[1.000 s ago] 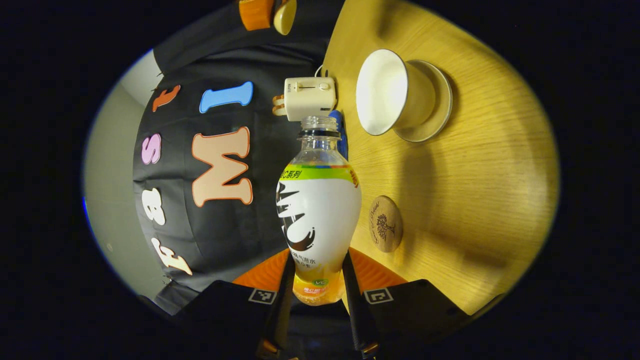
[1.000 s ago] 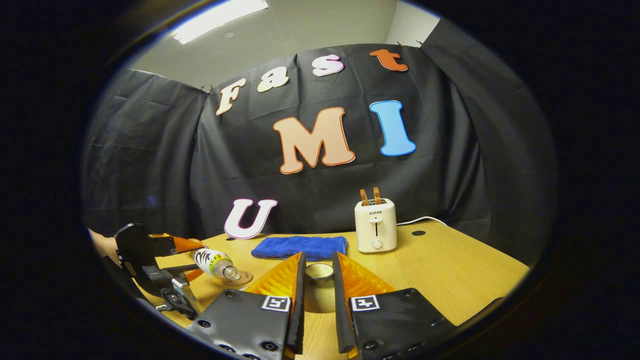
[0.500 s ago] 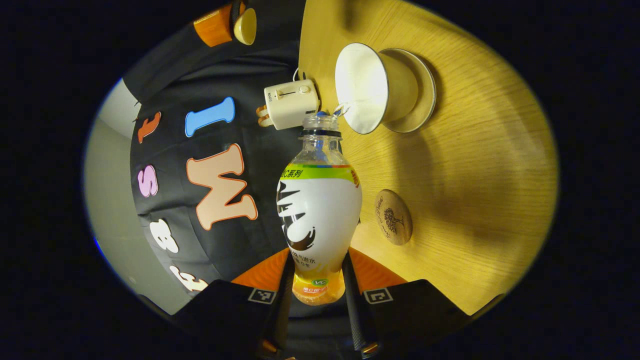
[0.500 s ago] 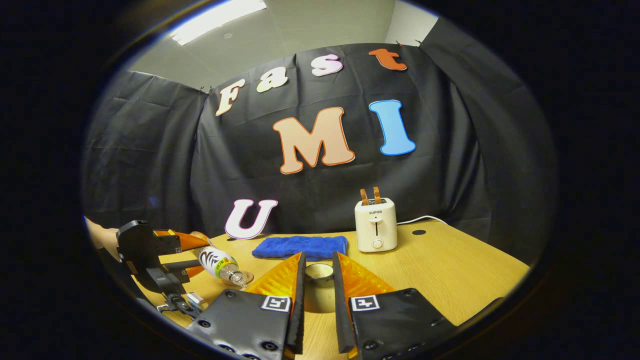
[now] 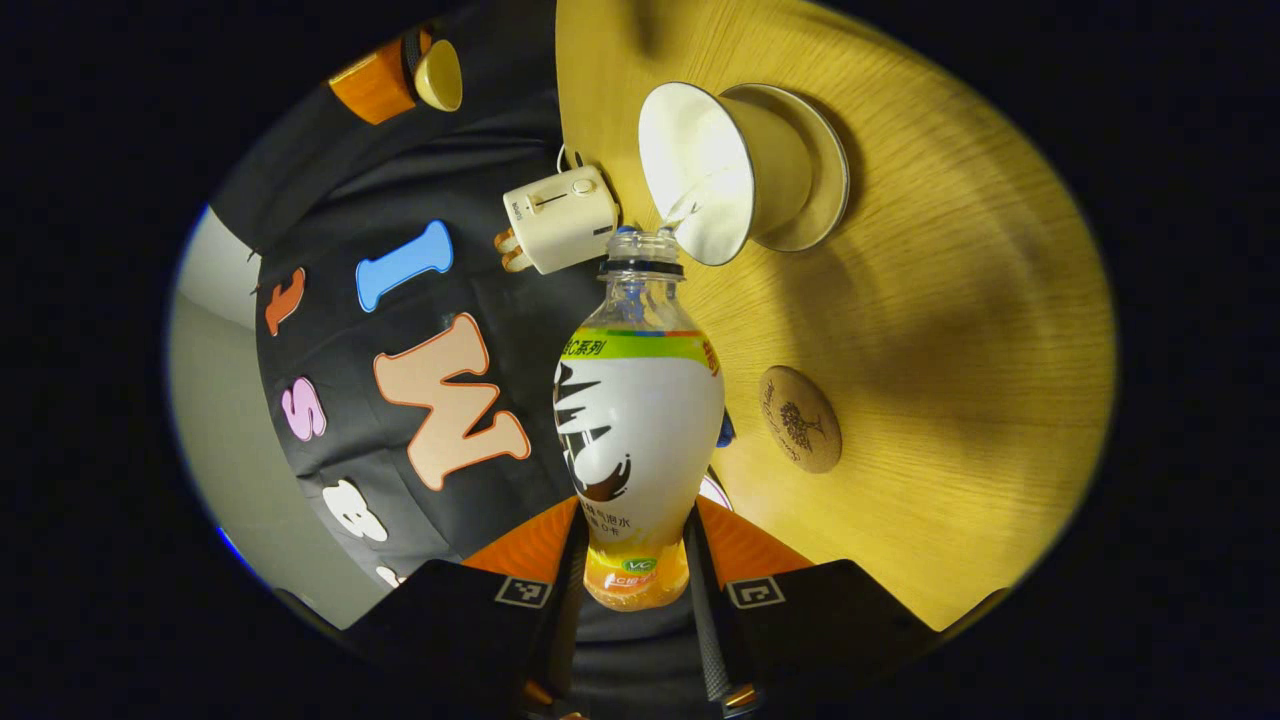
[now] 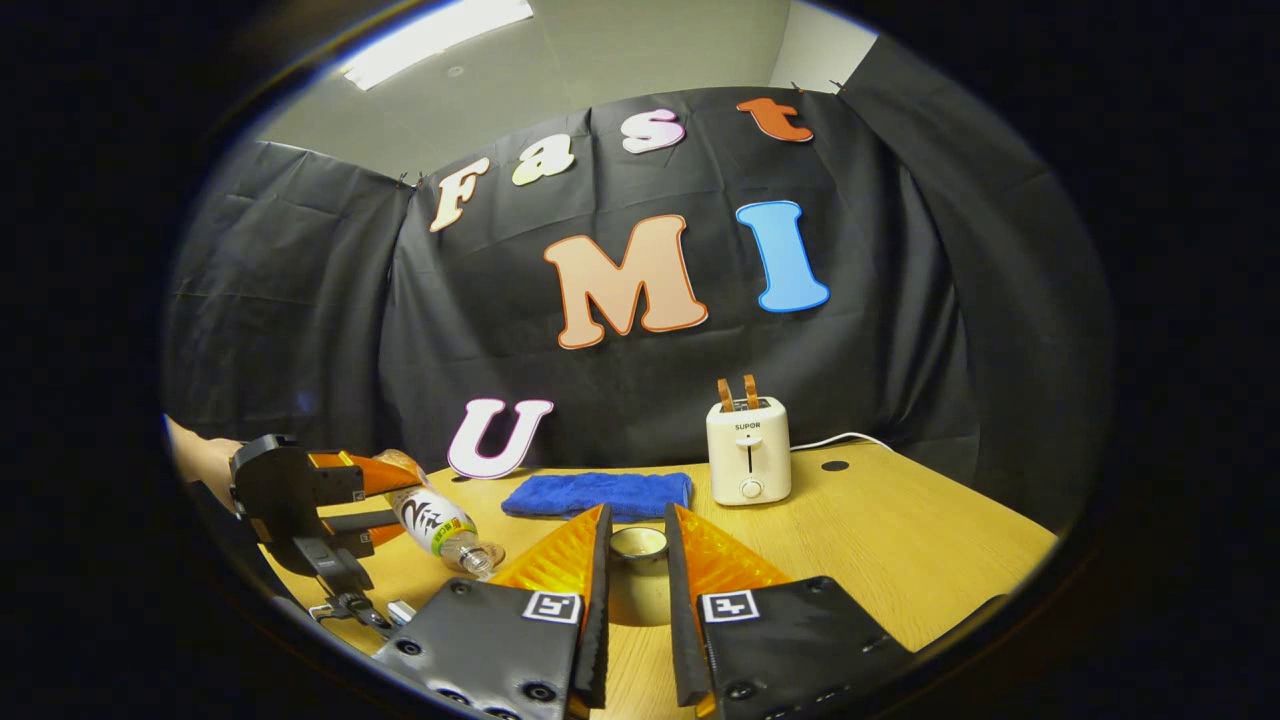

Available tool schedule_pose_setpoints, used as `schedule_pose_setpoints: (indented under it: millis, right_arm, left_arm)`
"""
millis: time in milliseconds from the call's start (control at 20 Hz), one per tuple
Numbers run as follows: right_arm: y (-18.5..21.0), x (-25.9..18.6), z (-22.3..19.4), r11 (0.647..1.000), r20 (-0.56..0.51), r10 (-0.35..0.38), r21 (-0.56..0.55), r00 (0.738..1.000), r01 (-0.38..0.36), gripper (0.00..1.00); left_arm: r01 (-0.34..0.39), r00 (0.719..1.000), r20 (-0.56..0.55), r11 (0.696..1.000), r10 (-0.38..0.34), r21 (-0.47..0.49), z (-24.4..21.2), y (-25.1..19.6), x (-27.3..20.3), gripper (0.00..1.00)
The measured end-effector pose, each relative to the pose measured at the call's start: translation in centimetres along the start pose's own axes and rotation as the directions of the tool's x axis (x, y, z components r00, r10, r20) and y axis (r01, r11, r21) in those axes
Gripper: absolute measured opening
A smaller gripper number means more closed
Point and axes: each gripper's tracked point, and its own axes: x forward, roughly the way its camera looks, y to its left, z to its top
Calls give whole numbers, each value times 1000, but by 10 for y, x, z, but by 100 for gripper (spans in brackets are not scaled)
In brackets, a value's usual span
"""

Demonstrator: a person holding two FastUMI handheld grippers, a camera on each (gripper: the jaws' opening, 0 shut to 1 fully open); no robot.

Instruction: Open the teacup lid with one hand, grasp the water bottle and pour water into the teacup with the other hand; after pouring, place the water bottle on the coaster and then close the teacup lid.

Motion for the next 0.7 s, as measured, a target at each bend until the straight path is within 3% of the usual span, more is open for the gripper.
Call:
schedule_pose_setpoints:
  millis: [700]
  right_arm:
    - [-7, -2, 5, 1000, 9, -12, 10, 1000, 11, 31]
  left_arm:
    - [-76, 997, 20, 972, 73, 221, 8, 17, -14, 47]
